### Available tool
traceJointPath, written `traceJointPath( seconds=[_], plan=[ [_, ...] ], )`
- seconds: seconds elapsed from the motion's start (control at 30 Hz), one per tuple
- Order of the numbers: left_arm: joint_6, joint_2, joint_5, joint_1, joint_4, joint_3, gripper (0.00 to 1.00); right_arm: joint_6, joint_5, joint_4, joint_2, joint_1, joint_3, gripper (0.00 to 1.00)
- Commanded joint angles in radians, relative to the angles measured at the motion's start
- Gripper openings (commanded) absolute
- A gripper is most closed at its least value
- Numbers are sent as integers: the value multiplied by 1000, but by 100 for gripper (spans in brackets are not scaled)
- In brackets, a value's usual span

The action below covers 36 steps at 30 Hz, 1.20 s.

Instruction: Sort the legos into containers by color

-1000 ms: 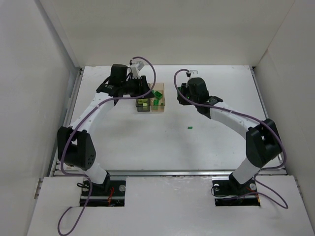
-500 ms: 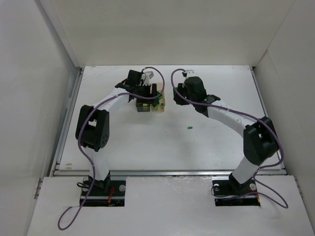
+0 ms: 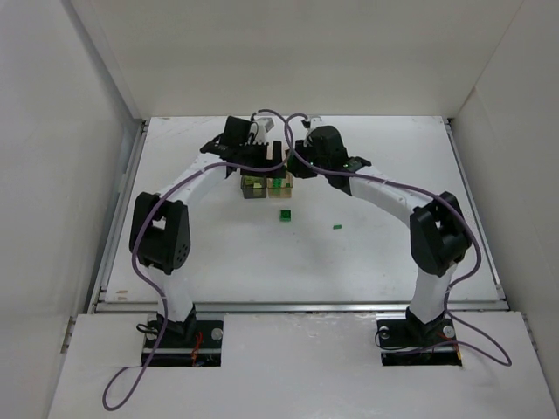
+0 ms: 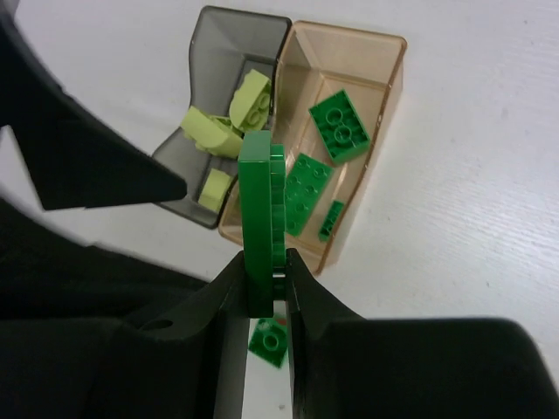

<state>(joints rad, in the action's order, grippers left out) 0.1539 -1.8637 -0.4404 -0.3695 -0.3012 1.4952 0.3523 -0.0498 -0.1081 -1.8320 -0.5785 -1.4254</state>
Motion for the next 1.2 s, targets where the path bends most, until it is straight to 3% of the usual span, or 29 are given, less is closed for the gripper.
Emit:
traceJointPath(
  seconds=[0.0,0.13,0.2,0.27,0.3,0.37,0.4,0.57,0.63,0.83,0.93,1.07,1.17],
  plan=[
    [-30,121,43,7,-10,46,78,25,-22,-11,-64,-12,-101,0],
    [-39,178,136,32,-22,33,77,34,-32,-39,-148,-21,-184,0],
    [-39,204,175,49,-32,16,77,46,-53,-64,-186,-21,-245,7],
    [-62,235,238,60,-41,-4,77,47,-73,-111,-237,-21,-289,36],
    [-74,245,252,60,-41,-4,77,56,-73,-129,-249,-21,-309,61],
    [-96,270,272,69,-50,-30,77,56,-73,-154,-250,-21,-332,76],
    [-109,270,285,69,-50,-30,77,56,-61,-154,-237,-21,-333,100],
    [-119,304,295,78,-82,-53,77,22,17,-156,-103,-21,-227,100],
    [-119,313,295,87,-92,-53,77,1,107,-246,27,-21,-152,100],
    [-119,351,363,87,-102,-75,77,66,252,-494,193,-6,93,100],
    [-119,362,411,87,-102,-99,77,83,243,-466,291,6,270,94],
    [-119,394,447,87,-102,-148,75,-76,104,-360,347,6,390,86],
    [-99,417,447,87,-102,-185,75,-137,149,-401,272,6,366,65]
  ],
)
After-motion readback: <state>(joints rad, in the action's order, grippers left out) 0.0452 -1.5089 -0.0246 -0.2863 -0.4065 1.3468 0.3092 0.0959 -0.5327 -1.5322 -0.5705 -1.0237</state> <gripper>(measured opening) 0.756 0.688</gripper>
